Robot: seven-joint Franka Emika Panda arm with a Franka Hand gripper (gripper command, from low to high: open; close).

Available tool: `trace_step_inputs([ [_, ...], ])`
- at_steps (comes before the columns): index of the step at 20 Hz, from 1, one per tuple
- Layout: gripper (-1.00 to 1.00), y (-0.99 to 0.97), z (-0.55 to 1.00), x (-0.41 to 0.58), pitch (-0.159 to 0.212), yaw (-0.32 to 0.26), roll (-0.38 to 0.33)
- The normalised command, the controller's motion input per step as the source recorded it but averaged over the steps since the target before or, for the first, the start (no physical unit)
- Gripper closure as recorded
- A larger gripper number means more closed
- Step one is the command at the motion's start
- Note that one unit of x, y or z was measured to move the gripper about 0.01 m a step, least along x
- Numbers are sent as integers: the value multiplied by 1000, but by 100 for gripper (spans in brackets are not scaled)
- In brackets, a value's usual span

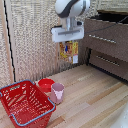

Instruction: Shift your gripper thoughtfully near the cereal snack bar. Tenderly grip the snack bar with your precision device. Carefully hover the precision device above the first drawer installation and invite the snack bar to descend into the first drawer installation.

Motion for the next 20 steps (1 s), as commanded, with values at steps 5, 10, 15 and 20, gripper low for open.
trace_step_inputs([
  [5,100,-295,995,-167,-13,-12,-51],
  [10,100,-453,842,-153,-77,-1,-73],
  [15,100,-545,763,-74,-112,12,-72],
  [20,100,-679,817,-5,-95,43,-29],
])
